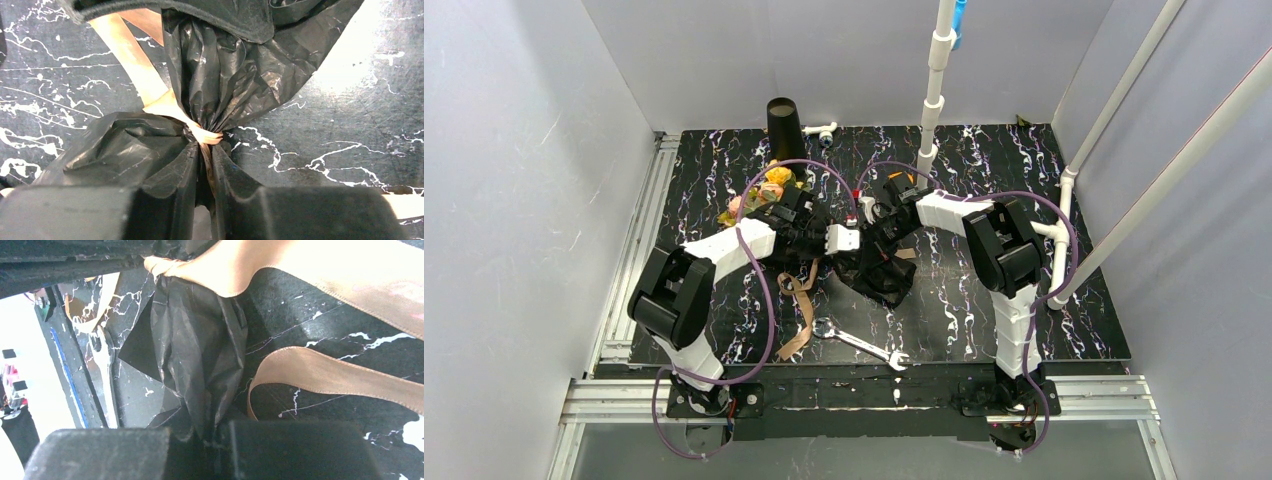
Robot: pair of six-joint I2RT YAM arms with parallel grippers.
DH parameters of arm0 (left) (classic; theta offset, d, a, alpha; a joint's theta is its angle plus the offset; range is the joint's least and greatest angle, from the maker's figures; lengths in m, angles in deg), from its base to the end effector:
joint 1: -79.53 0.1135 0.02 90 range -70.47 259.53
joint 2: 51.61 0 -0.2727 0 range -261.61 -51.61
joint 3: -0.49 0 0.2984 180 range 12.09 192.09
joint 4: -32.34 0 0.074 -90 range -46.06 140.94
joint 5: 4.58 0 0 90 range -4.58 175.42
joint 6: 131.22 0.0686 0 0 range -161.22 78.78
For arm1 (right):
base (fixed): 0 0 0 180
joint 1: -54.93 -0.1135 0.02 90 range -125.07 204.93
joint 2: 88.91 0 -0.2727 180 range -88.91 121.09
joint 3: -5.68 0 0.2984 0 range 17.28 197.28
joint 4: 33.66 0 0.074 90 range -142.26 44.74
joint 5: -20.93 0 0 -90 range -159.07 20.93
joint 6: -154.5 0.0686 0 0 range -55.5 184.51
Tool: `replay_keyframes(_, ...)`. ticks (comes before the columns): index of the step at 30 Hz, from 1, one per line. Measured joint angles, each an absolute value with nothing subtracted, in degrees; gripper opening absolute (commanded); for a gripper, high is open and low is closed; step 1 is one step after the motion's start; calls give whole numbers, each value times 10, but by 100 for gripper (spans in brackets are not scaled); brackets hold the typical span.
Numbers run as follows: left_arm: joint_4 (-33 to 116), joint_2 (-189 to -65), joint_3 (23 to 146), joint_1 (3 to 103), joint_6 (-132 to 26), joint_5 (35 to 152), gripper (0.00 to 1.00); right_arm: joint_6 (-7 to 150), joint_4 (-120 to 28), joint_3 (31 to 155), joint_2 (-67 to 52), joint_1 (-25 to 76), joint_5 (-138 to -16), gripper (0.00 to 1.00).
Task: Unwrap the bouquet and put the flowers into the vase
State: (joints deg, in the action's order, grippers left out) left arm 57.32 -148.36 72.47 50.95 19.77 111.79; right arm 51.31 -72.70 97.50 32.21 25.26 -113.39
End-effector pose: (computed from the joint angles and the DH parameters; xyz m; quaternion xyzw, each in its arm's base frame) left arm 0.3459 -0.2231 0.1559 0.6997 0.5936 -0.1122 0.3815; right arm 0.3817 0.2726 0.0865 -0.3983 0.8209 0.3916 0.1191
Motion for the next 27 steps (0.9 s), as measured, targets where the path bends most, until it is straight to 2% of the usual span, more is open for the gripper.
replay_keyframes(3,581,-1483,725,510,204,1118,0,516,-725,974,322,253,-1136,1)
replay_keyframes(6,592,-1481,725,510,219,1120,1,518,-724,974,322,253,-1136,1)
replay_keyframes(10,610,-1466,724,512,235,1136,17,518,-724,973,322,253,-1139,1)
replay_keyframes(14,644,-1427,724,519,228,1154,23,519,-725,972,322,257,-1140,1)
replay_keyframes(20,627,-1390,725,513,231,1181,14,519,-726,969,322,265,-1144,1)
replay_keyframes(27,626,-1391,726,496,173,1187,16,519,-725,969,321,265,-1145,1)
